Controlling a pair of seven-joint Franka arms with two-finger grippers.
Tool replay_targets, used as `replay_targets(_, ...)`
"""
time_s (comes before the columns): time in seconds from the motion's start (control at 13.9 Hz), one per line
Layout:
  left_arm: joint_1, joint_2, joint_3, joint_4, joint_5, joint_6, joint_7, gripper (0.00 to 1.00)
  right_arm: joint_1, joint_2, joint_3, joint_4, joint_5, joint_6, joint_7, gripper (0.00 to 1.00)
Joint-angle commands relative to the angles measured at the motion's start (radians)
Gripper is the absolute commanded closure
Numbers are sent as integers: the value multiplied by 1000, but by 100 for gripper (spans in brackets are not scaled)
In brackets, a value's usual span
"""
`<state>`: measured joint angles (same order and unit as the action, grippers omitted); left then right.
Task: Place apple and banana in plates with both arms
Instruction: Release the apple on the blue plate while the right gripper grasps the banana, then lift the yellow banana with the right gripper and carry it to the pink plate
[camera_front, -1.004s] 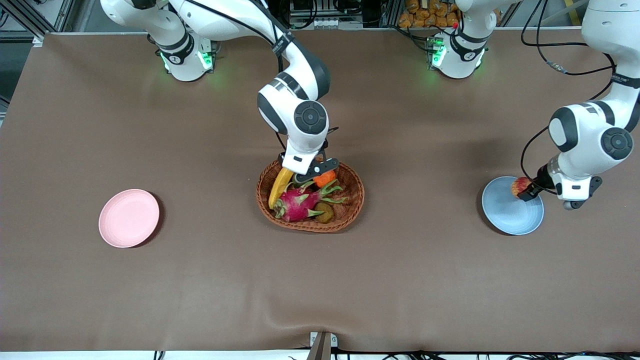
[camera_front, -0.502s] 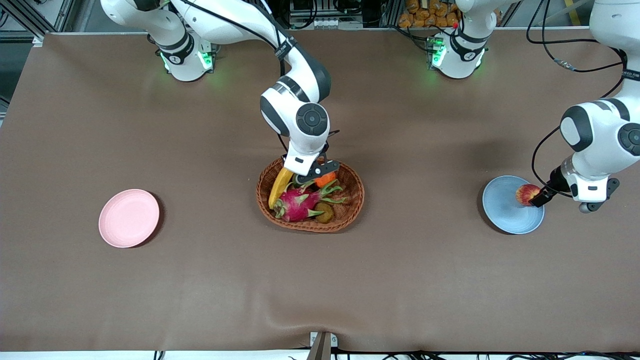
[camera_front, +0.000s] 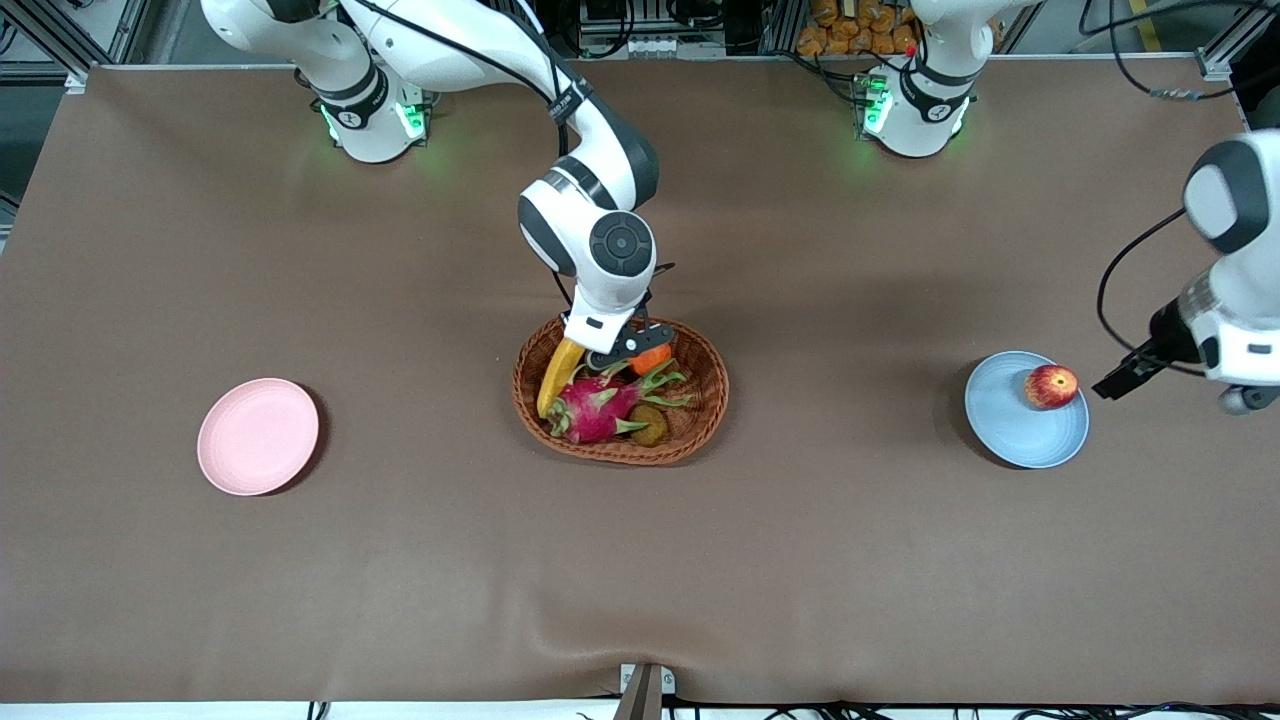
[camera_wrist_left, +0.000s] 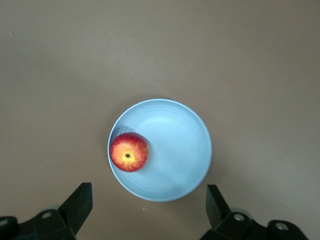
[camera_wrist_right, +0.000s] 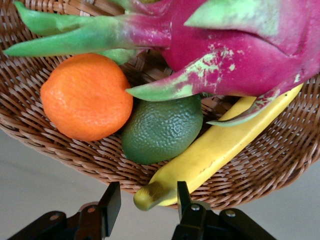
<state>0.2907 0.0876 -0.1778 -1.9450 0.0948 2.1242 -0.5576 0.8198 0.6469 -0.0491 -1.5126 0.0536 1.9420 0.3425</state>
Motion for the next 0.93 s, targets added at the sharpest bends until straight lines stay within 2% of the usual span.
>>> replay_targets(0.0,7,-39,-64,137,-9,-171,-10,0,1,-3,-2,-1,-52,3,16,91)
replay_targets(0.07,5,-37,-83,208,-20,-241,-12,0,-2,-4,-2,0,-63,3,15,100)
replay_targets(0.36,5,-39,-149,398,-21,-487,-1,0,-14,-15,-5,0,-66,0,15,100)
replay_targets(0.57,5,-42,-170,438,-21,-543,22,0,-31,-49,-6,2,-64,-20,15,100)
replay_targets(0.86,7,-46,-190,528,-81,-610,62,0,-50,-156,-5,11,-60,-144,18,100)
